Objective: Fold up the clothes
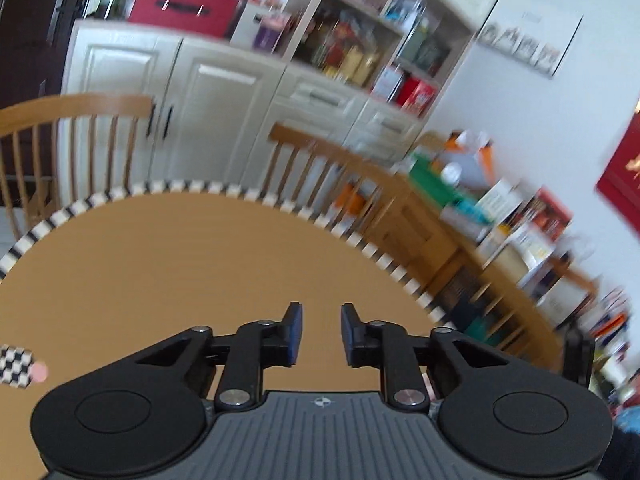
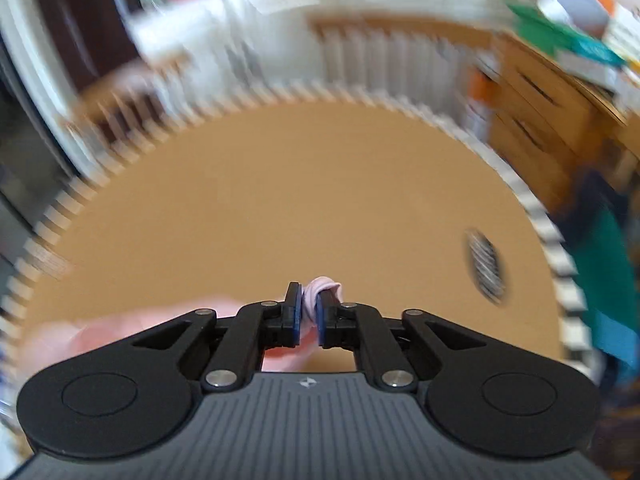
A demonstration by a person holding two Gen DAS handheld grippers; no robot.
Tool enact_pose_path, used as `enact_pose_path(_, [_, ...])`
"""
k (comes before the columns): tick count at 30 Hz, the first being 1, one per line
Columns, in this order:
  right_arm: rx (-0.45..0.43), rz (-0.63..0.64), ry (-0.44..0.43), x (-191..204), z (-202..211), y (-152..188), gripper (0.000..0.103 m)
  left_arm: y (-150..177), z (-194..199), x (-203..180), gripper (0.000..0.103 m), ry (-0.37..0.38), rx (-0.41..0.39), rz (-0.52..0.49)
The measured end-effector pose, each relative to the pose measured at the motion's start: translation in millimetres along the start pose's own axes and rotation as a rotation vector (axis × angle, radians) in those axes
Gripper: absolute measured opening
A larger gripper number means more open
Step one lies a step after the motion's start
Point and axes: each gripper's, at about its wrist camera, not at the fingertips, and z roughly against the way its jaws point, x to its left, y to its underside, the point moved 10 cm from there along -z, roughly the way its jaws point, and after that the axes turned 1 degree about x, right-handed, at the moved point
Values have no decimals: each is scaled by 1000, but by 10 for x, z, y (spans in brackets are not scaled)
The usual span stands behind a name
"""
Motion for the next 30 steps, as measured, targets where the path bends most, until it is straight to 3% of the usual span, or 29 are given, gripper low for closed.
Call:
enact_pose_path(1, [56, 2, 30, -131, -114, 144, 16, 159, -58, 135, 23, -33, 40, -9])
enact_pose_path(2, [92, 1, 48, -222, -181, 255, 29, 317, -114, 270, 23, -66, 79, -18])
enact_pose_path(4, [89, 12, 34, -205, -291, 337, 47, 667, -130, 530, 25, -147, 146, -8])
enact_pose_path(6, [35, 59, -6, -79, -182, 377, 48, 1028, -74, 780, 28, -227, 204, 10])
enact_pose_path(8, [-10, 122, -74, 247, -78, 430, 51, 1373, 105, 1002, 39, -293, 236, 41])
enact_pose_path(10, [-37, 191, -174, 623, 22, 410, 58, 1591, 321, 1125, 56, -340, 236, 89])
enact_pose_path(12, [-44, 279, -295, 1045, 62, 411, 57, 1800, 535, 1239, 61, -385, 234, 138])
enact_pose_path(14, [-37, 392, -407, 1522, 111, 384, 57, 1984, 704, 1264, 63, -378, 234, 164])
enact_pose_path(15, [-23, 453, -440, 1751, 102, 433, 57, 2050, 706, 1268, 62, -367, 233, 169])
enact_pose_path(17, [15, 575, -491, 2185, 58, 563, 57, 2168, 668, 1274, 49, -342, 231, 177])
enact_pose_path(19, [66, 675, -547, 2552, -32, 769, 58, 2318, 587, 1242, 14, -318, 238, 201])
enact_pose_path(21, [126, 753, -576, 2857, -45, 1045, 58, 2322, 582, 1208, 5, -304, 207, 236])
enact_pose_path(22, [147, 803, -586, 2968, -49, 1207, 44, 2310, 585, 1191, 3, -297, 189, 253])
enact_pose_path(23, [160, 849, -583, 3075, -42, 1304, 9, 2220, 655, 1169, 3, -289, 147, 260])
enact_pose_path(25, [118, 855, -566, 3195, 139, 1393, 5, 1944, 849, 1119, 3, -265, 48, 269])
enact_pose_path(26, [71, 801, -590, 3194, 263, 1266, 5, 1766, 961, 1092, 3, -250, -4, 274])
enact_pose_path(30, [-79, 519, -681, 2916, 858, 386, 4, 820, 1247, 861, 4, -165, -163, 208])
